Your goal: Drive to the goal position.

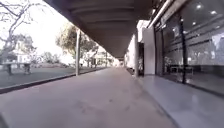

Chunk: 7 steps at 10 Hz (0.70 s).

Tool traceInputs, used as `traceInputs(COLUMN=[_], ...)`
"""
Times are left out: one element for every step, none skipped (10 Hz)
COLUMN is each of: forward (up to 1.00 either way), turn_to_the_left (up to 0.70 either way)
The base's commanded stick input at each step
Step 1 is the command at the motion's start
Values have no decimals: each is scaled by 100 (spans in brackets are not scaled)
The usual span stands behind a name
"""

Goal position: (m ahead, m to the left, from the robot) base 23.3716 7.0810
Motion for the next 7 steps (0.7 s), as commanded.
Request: traceInputs(forward=[70,70,70,70,70,70,70], turn_to_the_left=[0,0,0,0,0,0,0])
